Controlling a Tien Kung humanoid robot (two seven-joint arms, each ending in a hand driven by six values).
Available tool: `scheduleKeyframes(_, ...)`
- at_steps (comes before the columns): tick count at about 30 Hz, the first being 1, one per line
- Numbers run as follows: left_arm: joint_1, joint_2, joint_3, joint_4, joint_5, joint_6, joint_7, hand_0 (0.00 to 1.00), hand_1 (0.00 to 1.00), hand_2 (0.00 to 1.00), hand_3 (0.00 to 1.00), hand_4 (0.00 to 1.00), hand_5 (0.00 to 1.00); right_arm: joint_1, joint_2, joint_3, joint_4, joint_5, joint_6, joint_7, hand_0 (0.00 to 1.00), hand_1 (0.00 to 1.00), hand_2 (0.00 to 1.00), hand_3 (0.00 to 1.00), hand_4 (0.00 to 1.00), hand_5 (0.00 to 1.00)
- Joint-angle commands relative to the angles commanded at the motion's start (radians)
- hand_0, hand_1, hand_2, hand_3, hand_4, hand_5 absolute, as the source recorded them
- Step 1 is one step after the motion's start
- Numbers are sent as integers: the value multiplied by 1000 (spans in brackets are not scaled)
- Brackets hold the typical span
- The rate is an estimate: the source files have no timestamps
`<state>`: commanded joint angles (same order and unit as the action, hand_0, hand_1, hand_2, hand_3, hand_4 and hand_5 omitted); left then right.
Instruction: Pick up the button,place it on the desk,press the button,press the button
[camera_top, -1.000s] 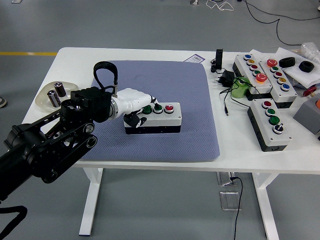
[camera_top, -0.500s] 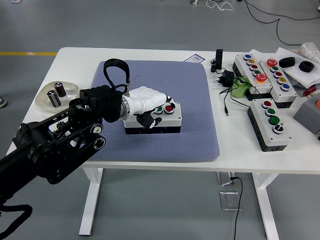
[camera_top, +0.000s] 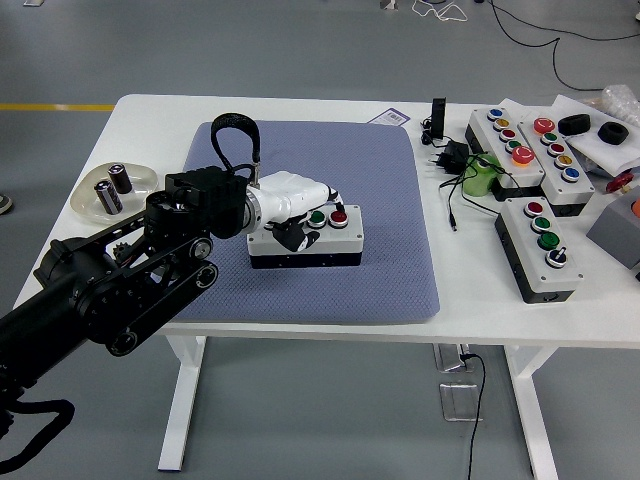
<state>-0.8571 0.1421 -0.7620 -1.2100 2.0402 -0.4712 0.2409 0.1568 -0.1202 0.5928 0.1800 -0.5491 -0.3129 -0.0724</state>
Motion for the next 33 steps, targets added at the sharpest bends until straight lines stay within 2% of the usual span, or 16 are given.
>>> scheduleKeyframes(9, -12, -15, 20, 49, -6, -8, 9, 21, 7, 33, 836, 543, 2, 1, 1, 2, 0, -1, -1, -1, 652, 571, 605, 646, 273, 282)
scheduleKeyframes(14, -6, -13, 32, 52, -1, -38, 19, 21, 7, 33, 836, 543, 2, 2, 0, 1, 0, 0, -1, 0, 652, 571, 605, 646, 273, 282)
scheduleKeyframes(18, -5, -13, 30, 51, 0, -40, 20, 21, 8, 34, 836, 545, 2, 1, 0, 3, 0, -2, -1, 0, 653, 571, 605, 646, 273, 282)
scheduleKeyframes(22, -2, -11, 7, 41, 1, -17, 15, 22, 9, 35, 836, 548, 2, 0, 1, 3, 0, -4, -1, 0, 652, 571, 605, 646, 273, 282)
scheduleKeyframes(26, 10, -11, -42, 22, -2, 33, 9, 22, 9, 35, 836, 548, 2, -1, 1, 3, 0, -2, -1, 0, 652, 571, 605, 646, 273, 282)
scheduleKeyframes(27, 13, -10, -57, 17, -7, 49, 7, 6, 19, 58, 845, 641, 9, -1, 1, 2, 0, -2, -1, -1, 652, 572, 605, 646, 273, 282)
scheduleKeyframes(32, 27, -9, -127, 5, -22, 117, 23, 6, 19, 58, 845, 641, 9, -1, 1, -2, 0, 4, -1, 0, 652, 572, 605, 646, 273, 282)
scheduleKeyframes(33, 29, -9, -138, 7, -29, 136, 27, 2, 84, 158, 872, 696, 345, -1, 1, -4, 0, 6, -1, 0, 652, 571, 605, 645, 273, 282)
